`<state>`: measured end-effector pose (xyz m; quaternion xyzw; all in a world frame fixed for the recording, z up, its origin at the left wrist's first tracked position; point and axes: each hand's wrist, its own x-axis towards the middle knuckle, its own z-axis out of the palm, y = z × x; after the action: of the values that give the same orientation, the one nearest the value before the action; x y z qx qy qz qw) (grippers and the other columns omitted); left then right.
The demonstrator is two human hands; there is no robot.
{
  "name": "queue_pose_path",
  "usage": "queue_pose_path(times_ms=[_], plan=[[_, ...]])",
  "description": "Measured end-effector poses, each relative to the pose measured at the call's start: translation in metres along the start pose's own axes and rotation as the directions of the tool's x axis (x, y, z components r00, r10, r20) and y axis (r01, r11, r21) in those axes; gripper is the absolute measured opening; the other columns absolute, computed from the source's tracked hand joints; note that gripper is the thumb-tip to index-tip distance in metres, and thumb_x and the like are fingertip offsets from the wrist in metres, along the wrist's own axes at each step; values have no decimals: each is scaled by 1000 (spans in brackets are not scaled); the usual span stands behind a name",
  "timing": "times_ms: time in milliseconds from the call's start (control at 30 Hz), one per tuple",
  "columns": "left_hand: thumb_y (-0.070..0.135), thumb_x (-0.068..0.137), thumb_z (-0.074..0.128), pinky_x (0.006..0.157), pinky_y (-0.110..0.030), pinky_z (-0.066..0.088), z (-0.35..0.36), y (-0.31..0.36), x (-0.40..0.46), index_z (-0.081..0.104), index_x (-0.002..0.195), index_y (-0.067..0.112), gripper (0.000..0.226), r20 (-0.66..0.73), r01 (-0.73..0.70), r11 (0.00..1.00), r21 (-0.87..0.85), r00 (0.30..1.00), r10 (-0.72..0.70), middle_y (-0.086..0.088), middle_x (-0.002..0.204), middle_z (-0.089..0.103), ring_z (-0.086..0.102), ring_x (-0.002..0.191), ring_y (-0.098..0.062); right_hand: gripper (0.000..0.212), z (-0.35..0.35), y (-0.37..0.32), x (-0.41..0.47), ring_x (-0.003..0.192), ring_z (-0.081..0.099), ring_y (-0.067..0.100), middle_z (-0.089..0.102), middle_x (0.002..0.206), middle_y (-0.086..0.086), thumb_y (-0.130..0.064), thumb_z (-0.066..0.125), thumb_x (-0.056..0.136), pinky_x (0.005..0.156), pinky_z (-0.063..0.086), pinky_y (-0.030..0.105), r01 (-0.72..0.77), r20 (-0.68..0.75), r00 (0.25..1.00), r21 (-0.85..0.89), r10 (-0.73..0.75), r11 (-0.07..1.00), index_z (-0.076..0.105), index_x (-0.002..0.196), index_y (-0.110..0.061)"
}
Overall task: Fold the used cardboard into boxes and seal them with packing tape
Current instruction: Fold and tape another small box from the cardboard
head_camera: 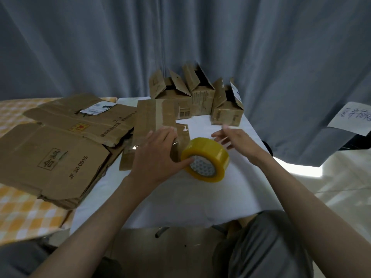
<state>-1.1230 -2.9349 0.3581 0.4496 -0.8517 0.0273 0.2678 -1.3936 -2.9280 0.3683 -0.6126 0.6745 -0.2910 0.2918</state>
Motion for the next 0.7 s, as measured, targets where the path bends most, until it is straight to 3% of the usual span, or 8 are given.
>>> queue_pose_path(times_ms=[67, 133, 233, 367, 433, 467, 567, 700], plan=[[81, 72, 60, 111, -44, 36, 0, 1, 1, 57, 129, 11, 90, 15, 5, 1000, -1, 1000, -5, -5, 136, 58, 51, 129, -22, 28, 6, 13, 4, 105, 66, 24, 70, 119, 6, -14, 49, 103, 82, 49, 23, 29, 88, 996, -239, -8, 971, 73, 116, -14], [83, 72, 59, 110, -44, 40, 0, 3, 2, 57, 127, 11, 90, 15, 8, 1000, 4, 1000, -8, -4, 134, 58, 51, 127, -22, 25, 17, 24, 7, 102, 65, 27, 71, 113, 10, 0, 57, 93, 79, 43, 24, 72, 111, 993, -367, -33, 927, 76, 106, -9], [86, 71, 56, 101, -42, 45, -3, 5, 8, 58, 120, 12, 89, 8, -1, 999, 34, 1000, 1, -2, 125, 60, 54, 118, -22, 21, 23, 30, 9, 85, 60, 24, 70, 96, 15, 1, 59, 89, 73, 35, 23, 48, 6, 999, -407, -50, 912, 77, 95, -8], [90, 69, 50, 89, -36, 50, -6, 4, 11, 57, 115, 16, 88, 11, -9, 999, 52, 1000, 9, 1, 119, 61, 55, 111, -19, 17, 20, 32, 5, 93, 60, 26, 69, 105, 18, -10, 59, 95, 77, 41, 27, -56, -15, 998, -398, 55, 916, 74, 101, -3], [91, 69, 50, 86, -33, 50, -5, 2, 10, 57, 116, 17, 87, 1, -25, 998, 64, 1000, 25, 3, 119, 61, 56, 110, -17, 21, 16, 26, -2, 99, 62, 29, 68, 109, 18, -17, 55, 100, 86, 50, 39, -152, -105, 986, -265, 128, 952, 68, 107, -1], [91, 69, 50, 87, -32, 49, -4, 1, 9, 57, 117, 17, 88, 1, -35, 997, 69, 999, 35, 3, 120, 61, 56, 110, -17, 23, 13, 19, -8, 96, 64, 29, 67, 108, 18, -19, 50, 102, 85, 54, 42, -200, -159, 970, -84, 185, 976, 61, 112, -1], [92, 70, 47, 89, -31, 49, -3, -1, 9, 59, 119, 16, 91, 5, -56, 995, 83, 998, 56, 2, 124, 61, 56, 113, -16, 26, 16, -6, -27, 81, 68, 23, 67, 100, 11, -30, 41, 106, 68, 57, 34, -186, -236, 922, 427, 307, 885, 46, 118, -8], [93, 76, 35, 70, -32, 50, -7, 0, 14, 58, 100, 22, 78, -1, -36, 987, 158, 999, 37, 9, 104, 61, 56, 95, -12, 22, 48, -28, -44, 78, 56, 16, 58, 90, 2, -33, 38, 105, 63, 41, 33, -79, -406, 889, 321, 212, 944, 43, 111, -13]])
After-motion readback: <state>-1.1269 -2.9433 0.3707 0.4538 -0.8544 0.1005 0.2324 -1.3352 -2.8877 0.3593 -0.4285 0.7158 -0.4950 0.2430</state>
